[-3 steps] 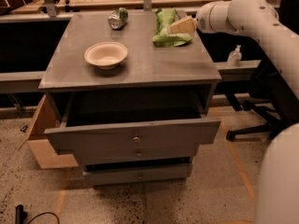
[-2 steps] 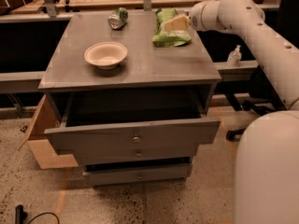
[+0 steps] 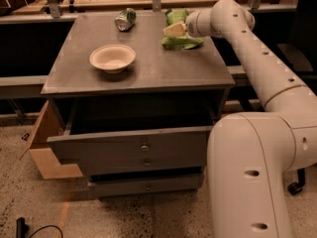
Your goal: Move green rice chip bag near paper bowl
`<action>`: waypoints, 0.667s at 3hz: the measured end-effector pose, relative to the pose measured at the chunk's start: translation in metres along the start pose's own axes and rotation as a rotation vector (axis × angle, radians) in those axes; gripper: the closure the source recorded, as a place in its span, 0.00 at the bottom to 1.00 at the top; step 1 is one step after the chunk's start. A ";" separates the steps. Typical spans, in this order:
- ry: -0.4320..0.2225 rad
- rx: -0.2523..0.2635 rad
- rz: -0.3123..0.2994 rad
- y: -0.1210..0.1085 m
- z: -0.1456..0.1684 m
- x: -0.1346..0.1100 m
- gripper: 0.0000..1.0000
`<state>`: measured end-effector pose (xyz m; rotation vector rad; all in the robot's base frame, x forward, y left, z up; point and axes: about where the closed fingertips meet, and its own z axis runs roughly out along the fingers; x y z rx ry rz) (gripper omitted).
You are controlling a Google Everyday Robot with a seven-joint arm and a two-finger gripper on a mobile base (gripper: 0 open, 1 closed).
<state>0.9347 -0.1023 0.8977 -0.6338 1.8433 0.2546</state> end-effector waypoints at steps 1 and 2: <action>0.028 -0.001 0.020 0.000 0.016 0.010 0.49; 0.046 0.028 0.020 -0.011 0.017 0.016 0.72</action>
Offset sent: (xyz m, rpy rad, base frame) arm 0.0284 -0.0273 -0.0144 -0.0389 0.0394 -0.0846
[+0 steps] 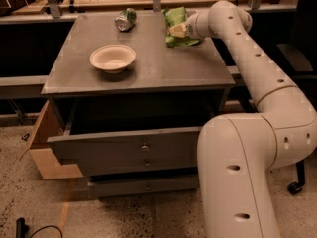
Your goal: Move green rice chip bag near paper bowl
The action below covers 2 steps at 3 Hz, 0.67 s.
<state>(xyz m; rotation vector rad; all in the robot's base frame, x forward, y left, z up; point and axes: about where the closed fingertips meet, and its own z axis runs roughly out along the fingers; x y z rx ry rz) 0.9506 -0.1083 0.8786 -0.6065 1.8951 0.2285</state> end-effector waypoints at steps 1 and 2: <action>-0.022 -0.021 -0.016 -0.005 -0.020 -0.011 0.95; -0.045 -0.119 -0.032 0.012 -0.053 -0.020 1.00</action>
Offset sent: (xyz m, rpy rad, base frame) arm -0.1107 -0.0028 0.0648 0.0829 -0.0067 0.2731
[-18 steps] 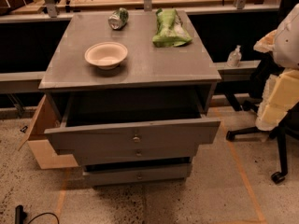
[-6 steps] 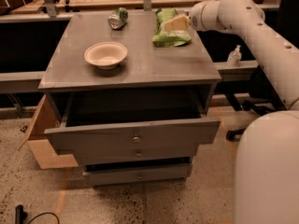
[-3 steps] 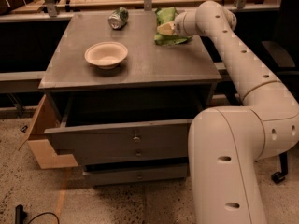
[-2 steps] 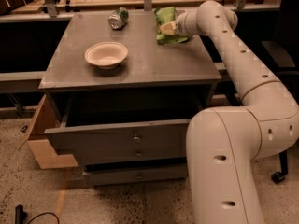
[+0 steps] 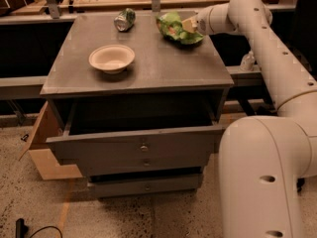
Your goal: Move green rice chip bag near paper bowl
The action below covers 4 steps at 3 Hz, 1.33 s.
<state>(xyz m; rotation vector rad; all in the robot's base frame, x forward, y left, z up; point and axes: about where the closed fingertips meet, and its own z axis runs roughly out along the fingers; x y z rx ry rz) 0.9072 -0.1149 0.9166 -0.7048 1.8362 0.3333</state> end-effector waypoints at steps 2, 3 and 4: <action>-0.073 -0.278 0.064 0.066 -0.075 -0.008 1.00; -0.107 -0.332 0.074 0.081 -0.079 -0.014 1.00; -0.105 -0.331 0.073 0.081 -0.078 -0.013 1.00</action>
Offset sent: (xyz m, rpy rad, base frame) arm -0.1804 0.0158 0.0565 0.3212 0.0415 0.4695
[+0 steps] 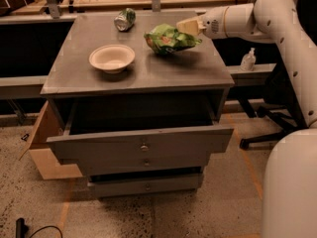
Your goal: Move green rice chip bag near paper bowl
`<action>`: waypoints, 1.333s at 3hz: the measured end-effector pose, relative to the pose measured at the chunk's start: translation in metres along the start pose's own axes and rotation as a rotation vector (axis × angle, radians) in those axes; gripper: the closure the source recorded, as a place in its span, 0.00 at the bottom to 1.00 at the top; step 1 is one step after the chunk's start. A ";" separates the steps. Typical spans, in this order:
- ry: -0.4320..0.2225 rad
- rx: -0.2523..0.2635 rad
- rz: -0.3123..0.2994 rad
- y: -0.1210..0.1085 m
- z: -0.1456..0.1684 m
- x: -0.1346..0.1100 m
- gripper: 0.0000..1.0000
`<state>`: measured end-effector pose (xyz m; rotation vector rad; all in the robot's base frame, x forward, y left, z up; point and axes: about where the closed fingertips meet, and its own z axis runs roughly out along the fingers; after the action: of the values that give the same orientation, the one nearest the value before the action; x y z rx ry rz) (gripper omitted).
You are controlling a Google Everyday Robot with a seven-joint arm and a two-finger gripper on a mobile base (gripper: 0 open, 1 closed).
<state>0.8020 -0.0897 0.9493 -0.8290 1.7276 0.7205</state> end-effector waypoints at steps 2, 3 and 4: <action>-0.024 -0.107 0.047 0.046 0.032 0.000 1.00; -0.040 -0.129 0.120 0.067 0.043 0.009 0.82; -0.057 -0.117 0.169 0.081 0.048 0.014 0.58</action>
Offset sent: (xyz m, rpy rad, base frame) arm -0.0466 0.0883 -0.0176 0.1309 0.0902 0.1382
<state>0.7597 -0.0072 0.9285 -0.7403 1.7314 0.9574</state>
